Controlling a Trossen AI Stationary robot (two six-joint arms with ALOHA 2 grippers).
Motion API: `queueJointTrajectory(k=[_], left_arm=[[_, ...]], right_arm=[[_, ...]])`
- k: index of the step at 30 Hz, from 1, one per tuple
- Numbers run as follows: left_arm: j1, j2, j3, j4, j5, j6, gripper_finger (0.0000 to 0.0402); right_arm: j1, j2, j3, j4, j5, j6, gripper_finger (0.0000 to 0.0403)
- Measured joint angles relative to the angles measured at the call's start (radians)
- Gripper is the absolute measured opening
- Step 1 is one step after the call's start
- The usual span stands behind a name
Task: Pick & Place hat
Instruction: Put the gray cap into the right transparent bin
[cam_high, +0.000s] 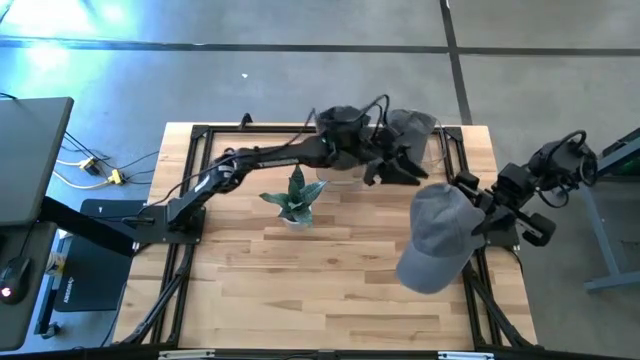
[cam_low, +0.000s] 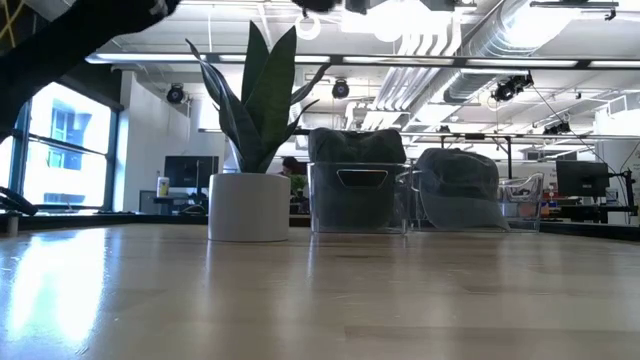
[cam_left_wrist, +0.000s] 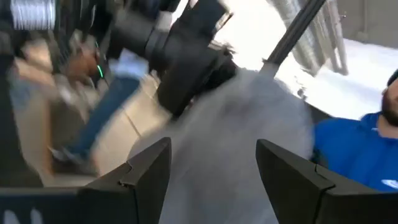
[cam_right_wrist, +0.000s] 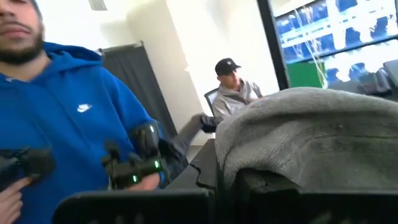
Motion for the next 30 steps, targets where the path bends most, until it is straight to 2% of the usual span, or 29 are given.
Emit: queueJointTrajectory(k=[7, 10, 15, 19, 23, 25, 28, 30], left_arm=[[-0.044, 0.062, 0.002, 0.306, 0.093, -0.205, 0.0229], [-0.069, 0.071, 0.008, 0.367, 0.097, -0.198, 0.0229], [-0.110, 0.084, 0.002, 0.498, 0.130, -0.265, 0.0229], [-0.135, 0.077, 0.004, 0.684, 0.166, -0.382, 0.0229], [-0.139, 0.076, 0.004, 0.918, 0.127, -0.541, 0.0229], [-0.137, 0.076, 0.005, 0.985, 0.095, -0.600, 0.0229], [-0.137, 0.076, 0.005, 1.006, 0.050, -0.664, 0.0229], [-0.138, 0.076, 0.005, 0.975, 0.058, -0.673, 0.0229]], right_arm=[[-0.002, 0.053, 0.000, 0.131, -0.009, -0.032, 0.0005], [-0.002, 0.063, 0.000, 0.176, 0.016, -0.041, 0.0003], [-0.002, 0.056, 0.000, 0.164, 0.057, 0.002, 0.0006], [-0.002, 0.048, 0.000, 0.140, 0.057, 0.064, 0.0003], [-0.002, 0.046, 0.000, 0.090, 0.057, 0.170, 0.0008], [-0.002, 0.048, 0.000, 0.050, 0.057, 0.196, 0.0008], [-0.002, 0.049, 0.000, -0.004, 0.063, 0.218, 0.0004], [-0.002, 0.057, 0.000, -0.018, 0.070, 0.222, 0.0003]])
